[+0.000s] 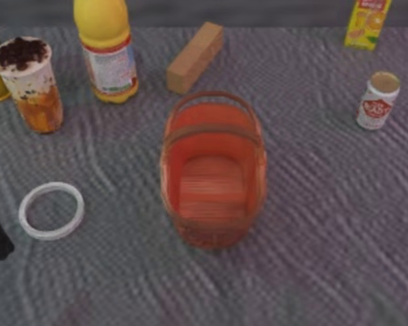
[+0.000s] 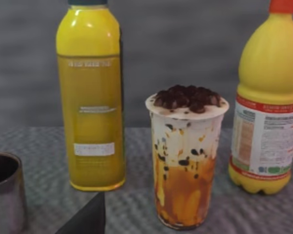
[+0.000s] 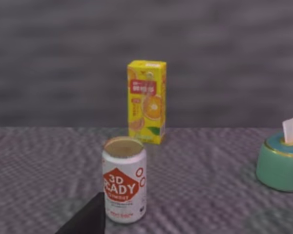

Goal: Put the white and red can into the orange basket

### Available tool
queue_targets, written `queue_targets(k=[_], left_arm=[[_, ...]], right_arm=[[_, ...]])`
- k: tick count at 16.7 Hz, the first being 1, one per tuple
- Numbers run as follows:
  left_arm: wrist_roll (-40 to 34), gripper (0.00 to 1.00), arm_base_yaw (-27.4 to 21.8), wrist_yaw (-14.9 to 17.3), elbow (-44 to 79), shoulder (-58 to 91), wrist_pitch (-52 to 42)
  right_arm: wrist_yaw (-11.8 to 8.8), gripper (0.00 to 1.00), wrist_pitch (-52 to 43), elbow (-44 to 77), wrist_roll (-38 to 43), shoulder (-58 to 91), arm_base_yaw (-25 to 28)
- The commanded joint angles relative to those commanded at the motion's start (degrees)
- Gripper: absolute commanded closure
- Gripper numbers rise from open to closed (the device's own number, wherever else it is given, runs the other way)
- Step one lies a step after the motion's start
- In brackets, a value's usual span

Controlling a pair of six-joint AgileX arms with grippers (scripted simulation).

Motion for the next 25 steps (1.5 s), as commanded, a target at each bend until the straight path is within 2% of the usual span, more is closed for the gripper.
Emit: queue_targets(k=[5,10,15,25], left_arm=[[0.0,0.0,0.0,0.0,0.0,0.0,0.0],[0.0,0.0,0.0,0.0,0.0,0.0,0.0],[0.0,0.0,0.0,0.0,0.0,0.0,0.0],[0.0,0.0,0.0,0.0,0.0,0.0,0.0]], right_arm=[[-0.2,0.0,-2.2,2.8,-0.6,3.2,0.2],[-0.4,0.0,-12.5,17.1,-3.8,19.7,0.5],[-0.5,0.0,-28.4,40.5,-9.5,45.1,0.8],[-1.5,0.0,-63.1,97.4,-25.0,103.3,2.6]])
